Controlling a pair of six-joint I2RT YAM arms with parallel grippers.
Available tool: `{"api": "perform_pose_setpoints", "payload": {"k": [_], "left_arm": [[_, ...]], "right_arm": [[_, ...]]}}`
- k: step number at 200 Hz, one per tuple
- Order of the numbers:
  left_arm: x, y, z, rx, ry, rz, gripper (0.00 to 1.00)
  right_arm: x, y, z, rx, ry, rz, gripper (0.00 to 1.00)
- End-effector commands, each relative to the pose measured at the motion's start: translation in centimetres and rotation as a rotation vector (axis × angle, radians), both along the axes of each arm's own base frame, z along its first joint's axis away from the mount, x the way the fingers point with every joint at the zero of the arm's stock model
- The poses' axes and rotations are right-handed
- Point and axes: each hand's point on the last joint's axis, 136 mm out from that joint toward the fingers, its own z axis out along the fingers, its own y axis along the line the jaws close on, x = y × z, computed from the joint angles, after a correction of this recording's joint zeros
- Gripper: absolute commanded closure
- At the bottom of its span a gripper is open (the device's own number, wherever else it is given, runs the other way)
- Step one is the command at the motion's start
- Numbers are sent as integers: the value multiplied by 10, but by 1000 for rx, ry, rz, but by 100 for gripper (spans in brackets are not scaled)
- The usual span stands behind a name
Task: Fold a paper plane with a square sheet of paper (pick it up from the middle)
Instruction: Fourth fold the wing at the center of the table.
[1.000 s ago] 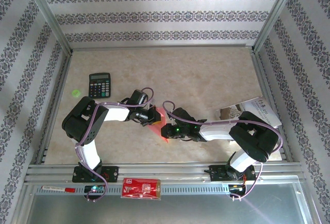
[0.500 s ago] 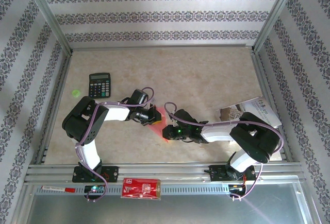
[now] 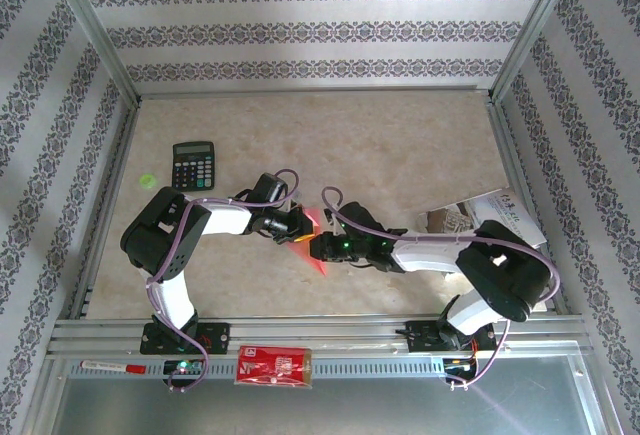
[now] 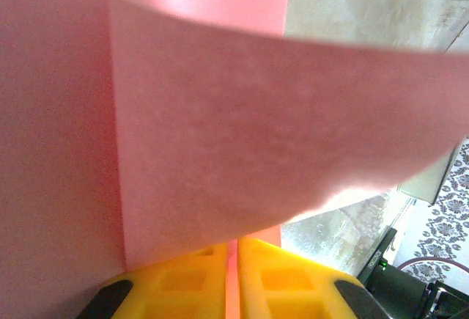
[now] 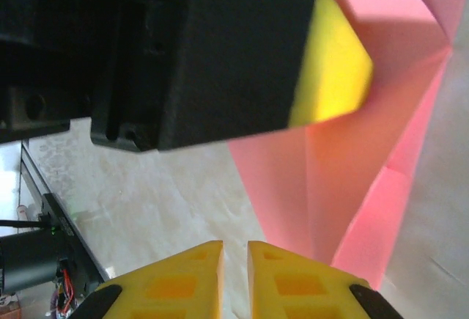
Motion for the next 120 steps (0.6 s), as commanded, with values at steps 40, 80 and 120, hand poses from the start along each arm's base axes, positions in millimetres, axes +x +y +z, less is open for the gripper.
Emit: {"api": "perform_pose_setpoints", "payload": {"k": [40,80,120], "left_arm": [[-2,16,-28,95,46,31,88],[0,15,-26,96,42,28,86],[3,13,-21,86,31,26,83]], "right_arm": [[-3,1,-19,-89,45,33,85],[-3,-15,-35,-150,65,19,86],[-4,-21,-44,-176,77,19,87]]}}
